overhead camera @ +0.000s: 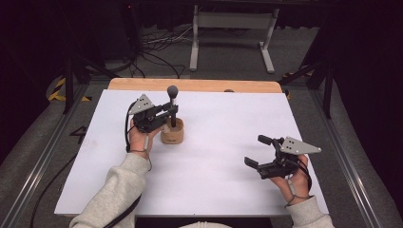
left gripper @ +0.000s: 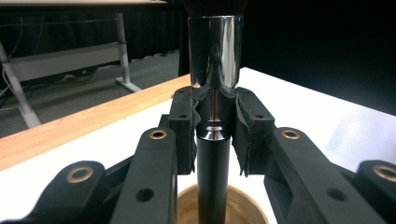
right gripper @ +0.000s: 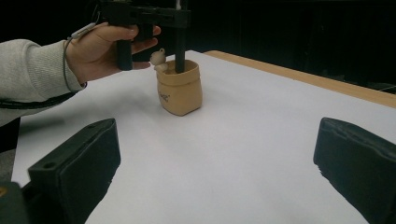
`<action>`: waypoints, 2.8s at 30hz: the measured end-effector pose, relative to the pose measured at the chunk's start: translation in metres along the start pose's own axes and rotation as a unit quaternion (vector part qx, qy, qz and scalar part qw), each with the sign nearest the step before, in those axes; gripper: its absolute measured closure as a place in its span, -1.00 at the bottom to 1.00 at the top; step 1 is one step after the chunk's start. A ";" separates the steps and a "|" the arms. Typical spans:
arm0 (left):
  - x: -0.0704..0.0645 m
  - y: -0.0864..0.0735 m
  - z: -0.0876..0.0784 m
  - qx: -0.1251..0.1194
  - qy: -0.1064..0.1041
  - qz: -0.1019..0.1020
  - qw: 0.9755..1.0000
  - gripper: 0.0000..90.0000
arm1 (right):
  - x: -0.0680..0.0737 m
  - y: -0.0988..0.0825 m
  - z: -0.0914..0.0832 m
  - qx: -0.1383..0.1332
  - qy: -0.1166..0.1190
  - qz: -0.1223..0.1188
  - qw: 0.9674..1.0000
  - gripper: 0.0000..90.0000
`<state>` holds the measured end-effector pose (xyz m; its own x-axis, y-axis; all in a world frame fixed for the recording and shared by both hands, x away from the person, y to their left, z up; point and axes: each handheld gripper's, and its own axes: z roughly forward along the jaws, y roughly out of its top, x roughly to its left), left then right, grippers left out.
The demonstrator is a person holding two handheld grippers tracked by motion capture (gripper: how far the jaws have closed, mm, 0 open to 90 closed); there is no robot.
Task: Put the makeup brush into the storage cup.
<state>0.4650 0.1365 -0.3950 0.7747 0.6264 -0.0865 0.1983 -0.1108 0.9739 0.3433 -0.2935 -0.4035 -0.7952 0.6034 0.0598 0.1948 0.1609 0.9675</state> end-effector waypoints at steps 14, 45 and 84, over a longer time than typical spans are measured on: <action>0.004 -0.017 0.005 0.009 -0.010 -0.010 1.000 0.59 | -0.001 -0.001 0.001 -0.003 0.006 0.005 1.000 -0.98; -0.012 -0.003 -0.031 -0.024 -0.046 -0.006 0.999 -0.98 | -0.005 -0.001 0.000 -0.007 0.003 0.006 1.000 -0.98; -0.028 -0.052 -0.132 -0.025 0.004 -0.023 0.999 -1.00 | -0.004 -0.004 -0.004 -0.023 0.028 -0.026 0.999 -1.00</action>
<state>0.3542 0.2270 -0.4152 0.7601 0.6368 -0.1293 0.2030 -0.0436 0.9782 0.3438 -0.2996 -0.4067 -0.8344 0.5507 0.0222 0.1273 0.1533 0.9799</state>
